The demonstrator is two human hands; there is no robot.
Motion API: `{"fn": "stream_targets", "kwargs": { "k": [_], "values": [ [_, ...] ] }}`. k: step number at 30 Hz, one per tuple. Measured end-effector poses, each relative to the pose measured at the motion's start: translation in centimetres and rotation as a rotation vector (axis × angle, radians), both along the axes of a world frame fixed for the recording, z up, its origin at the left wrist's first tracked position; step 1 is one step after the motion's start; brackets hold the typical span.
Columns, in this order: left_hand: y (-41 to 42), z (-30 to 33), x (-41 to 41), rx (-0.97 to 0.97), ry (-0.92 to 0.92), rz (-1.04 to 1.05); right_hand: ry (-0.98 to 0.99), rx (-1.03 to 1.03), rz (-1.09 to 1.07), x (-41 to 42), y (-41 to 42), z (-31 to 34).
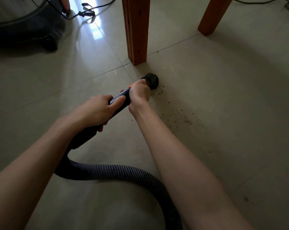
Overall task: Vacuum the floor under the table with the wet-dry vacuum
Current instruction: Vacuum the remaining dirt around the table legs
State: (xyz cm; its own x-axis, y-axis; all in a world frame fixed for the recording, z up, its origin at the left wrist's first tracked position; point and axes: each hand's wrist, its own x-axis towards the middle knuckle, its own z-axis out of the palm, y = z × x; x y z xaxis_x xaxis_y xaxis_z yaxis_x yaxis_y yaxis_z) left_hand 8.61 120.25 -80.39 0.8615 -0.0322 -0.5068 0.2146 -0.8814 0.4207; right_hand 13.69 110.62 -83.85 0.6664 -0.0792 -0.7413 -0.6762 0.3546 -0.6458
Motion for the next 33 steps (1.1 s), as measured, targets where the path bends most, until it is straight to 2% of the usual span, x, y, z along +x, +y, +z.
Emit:
{"fn": "stream_targets", "kwargs": {
  "k": [3,8,13,21,33],
  "values": [
    [-0.2,-0.1,0.4,-0.005,-0.007,-0.005,-0.027,0.037,-0.004,0.2,-0.6,-0.2],
    [0.3,-0.3,0.8,-0.068,0.02,0.031,-0.092,0.259,-0.045,-0.9,-1.1,-1.1],
    [0.7,-0.6,0.8,-0.097,0.009,0.029,-0.132,0.318,-0.054,-2.0,-1.2,-1.7],
    [0.1,-0.4,0.7,-0.061,-0.004,-0.015,-0.124,0.186,-0.043,-2.3,-1.5,-1.6],
    [-2.5,-0.3,1.4,0.101,-0.057,-0.137,-0.125,0.152,-0.161,-2.3,-3.7,-1.7]
  ]
}}
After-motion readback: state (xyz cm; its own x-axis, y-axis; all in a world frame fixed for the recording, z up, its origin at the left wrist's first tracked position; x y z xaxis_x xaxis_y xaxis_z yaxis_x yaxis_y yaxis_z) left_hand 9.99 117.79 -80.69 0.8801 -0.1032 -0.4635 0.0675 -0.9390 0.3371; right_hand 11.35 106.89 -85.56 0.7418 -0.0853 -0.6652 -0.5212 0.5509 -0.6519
